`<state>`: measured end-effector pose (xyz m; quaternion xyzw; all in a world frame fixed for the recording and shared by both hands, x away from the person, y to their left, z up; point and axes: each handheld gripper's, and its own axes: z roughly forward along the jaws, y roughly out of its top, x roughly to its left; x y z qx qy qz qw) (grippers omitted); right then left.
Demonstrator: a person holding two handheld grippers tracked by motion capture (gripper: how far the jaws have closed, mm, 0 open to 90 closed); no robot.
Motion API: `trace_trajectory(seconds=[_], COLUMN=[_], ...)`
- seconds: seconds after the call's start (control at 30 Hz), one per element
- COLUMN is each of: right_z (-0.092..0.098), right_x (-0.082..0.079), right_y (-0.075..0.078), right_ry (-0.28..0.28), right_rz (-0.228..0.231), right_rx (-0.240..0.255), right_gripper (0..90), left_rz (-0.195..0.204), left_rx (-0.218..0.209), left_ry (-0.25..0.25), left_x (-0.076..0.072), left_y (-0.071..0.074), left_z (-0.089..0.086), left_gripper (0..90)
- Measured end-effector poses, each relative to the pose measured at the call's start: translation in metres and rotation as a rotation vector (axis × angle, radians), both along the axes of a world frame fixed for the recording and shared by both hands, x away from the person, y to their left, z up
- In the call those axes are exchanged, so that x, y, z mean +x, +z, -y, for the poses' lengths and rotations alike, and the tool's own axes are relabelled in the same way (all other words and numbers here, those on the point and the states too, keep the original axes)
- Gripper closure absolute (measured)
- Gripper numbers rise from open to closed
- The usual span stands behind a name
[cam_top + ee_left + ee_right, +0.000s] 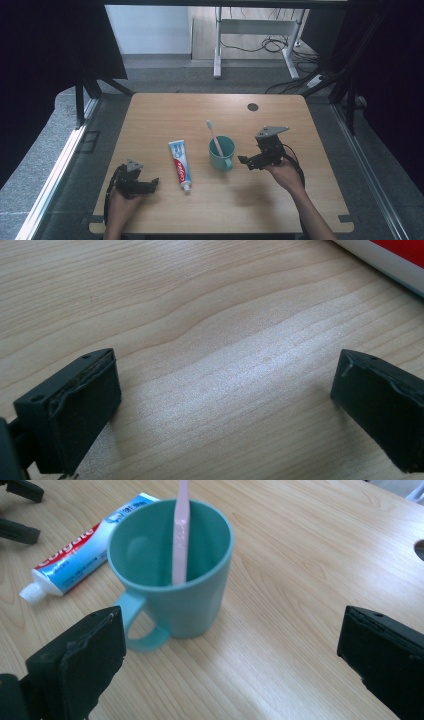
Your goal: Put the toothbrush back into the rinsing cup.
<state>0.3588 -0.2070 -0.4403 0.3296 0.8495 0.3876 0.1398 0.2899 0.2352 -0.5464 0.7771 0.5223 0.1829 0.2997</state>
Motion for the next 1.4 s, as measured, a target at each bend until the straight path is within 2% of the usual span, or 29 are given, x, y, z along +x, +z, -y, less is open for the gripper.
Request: trace_trajectory(seconds=[0.63, 1.0, 1.4], right_z=[0.051, 0.07, 0.084], right_x=[-0.023, -0.037, -0.047], right_y=[-0.026, -0.045, -0.074], right_ry=[-0.098, -0.143, -0.177], right_rz=[0.009, 0.013, -0.017], right_rx=[0.0, 0.002, -0.009], right_gripper=[0.0, 0.0, 0.0], left_rz=[0.001, 0.001, 0.002], left_rx=[-0.002, -0.001, -0.001], left_ry=[0.005, 0.01, 0.006], left_x=[0.0, 0.0, 0.0], left_y=[0.0, 0.0, 0.0], left_z=[0.0, 0.001, 0.001], left_gripper=[0.0, 0.0, 0.0])
